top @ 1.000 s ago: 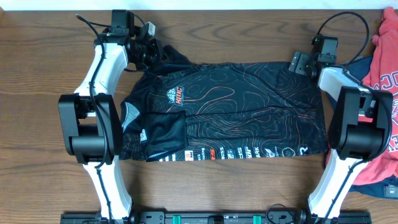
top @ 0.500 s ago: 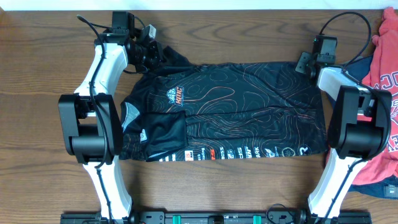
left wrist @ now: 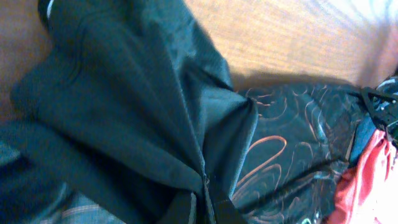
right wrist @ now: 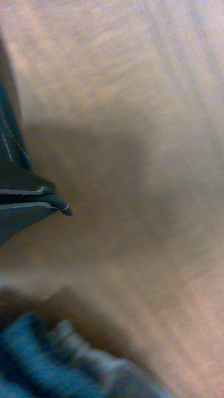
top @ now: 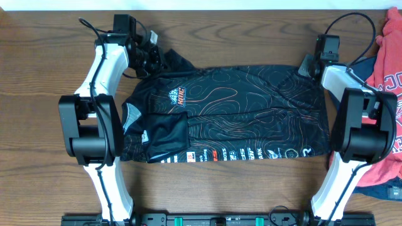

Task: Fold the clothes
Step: 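Fold the shirt's back half forward toward the front hem with both grippers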

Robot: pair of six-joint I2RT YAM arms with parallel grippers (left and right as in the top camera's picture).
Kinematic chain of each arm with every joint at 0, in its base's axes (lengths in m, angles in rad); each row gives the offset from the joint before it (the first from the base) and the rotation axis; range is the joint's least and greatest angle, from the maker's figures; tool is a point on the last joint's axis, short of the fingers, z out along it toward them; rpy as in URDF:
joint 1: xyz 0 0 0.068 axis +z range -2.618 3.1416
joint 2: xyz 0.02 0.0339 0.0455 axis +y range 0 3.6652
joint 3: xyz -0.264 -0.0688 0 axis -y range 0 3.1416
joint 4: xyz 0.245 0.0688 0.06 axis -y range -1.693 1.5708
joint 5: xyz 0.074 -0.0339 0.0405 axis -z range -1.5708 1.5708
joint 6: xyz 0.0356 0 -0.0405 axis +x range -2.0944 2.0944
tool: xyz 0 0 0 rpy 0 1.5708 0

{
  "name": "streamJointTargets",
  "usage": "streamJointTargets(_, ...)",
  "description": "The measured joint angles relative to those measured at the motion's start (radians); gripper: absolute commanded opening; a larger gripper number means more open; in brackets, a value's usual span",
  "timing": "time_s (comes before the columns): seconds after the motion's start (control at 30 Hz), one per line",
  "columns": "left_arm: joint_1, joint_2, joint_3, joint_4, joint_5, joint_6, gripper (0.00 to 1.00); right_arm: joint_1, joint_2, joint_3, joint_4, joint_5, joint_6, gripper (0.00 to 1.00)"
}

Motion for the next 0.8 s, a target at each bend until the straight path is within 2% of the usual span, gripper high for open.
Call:
streamJointTargets(0.2,0.048,-0.035,0.0,-0.168,0.035,0.01,0.06,0.0,-0.079,-0.016,-0.199,0.0,-0.003,0.01)
streamJointTargets(0.53,0.09,-0.176,0.002,-0.578,0.055,0.163,0.06,0.0,-0.351,-0.021,-0.684,0.053,-0.018,0.01)
streamJointTargets(0.8,0.089,-0.175,0.002,-0.782,-0.037,0.248,0.06,0.0,-0.364,-0.023,-0.851,0.124,-0.036,0.01)
